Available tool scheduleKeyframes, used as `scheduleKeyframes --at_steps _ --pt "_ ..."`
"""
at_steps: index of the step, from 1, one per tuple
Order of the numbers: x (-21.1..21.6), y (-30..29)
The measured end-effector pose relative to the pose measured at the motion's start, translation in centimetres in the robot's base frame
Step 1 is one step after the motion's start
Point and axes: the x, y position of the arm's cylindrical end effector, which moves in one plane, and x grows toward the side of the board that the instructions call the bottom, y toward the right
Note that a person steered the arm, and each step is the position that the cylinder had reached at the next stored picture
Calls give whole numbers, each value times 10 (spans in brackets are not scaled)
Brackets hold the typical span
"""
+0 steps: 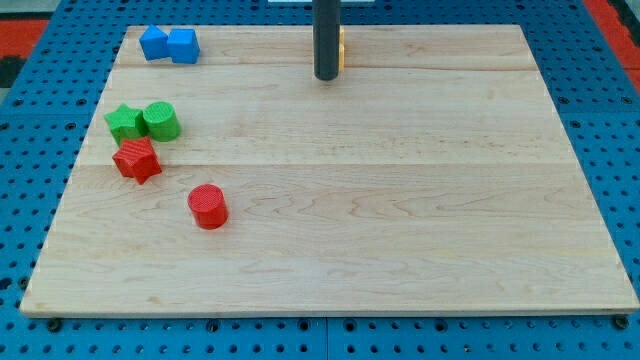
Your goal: Slide the red circle towards the top center
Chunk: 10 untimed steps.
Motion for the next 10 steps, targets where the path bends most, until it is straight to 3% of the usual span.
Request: scheduleKeyframes --at_steps 2,3,4,6,7,9,10 --pt "126 -133" --pt "202 -144" --pt "240 -145" --pt "266 -139" --pt "264 -106" --pt "214 -1" --pt "226 15"
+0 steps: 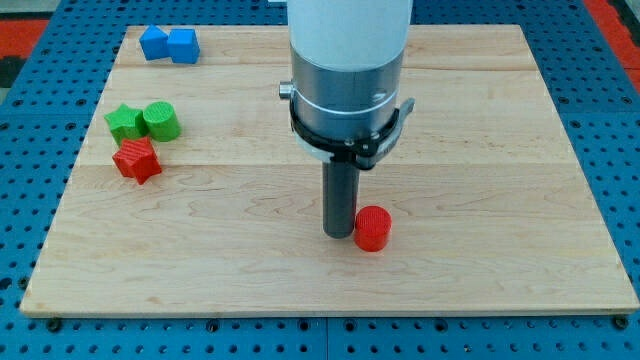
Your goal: Slide the red circle towards the top center
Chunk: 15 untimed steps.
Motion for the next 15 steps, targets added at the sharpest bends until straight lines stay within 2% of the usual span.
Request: scheduleKeyframes --at_steps 1,2,3,5,6,7,8,9,11,12,13,14,15 --pt "35 3" --pt "21 36" --pt "-19 58" --pt "-117 60" --pt "-129 11" --pt "-149 -12" --pt "-176 2" --pt "-195 66" --pt "-155 55" --pt "-172 111" --pt "-218 153" --pt "-212 171" --pt "-184 174"
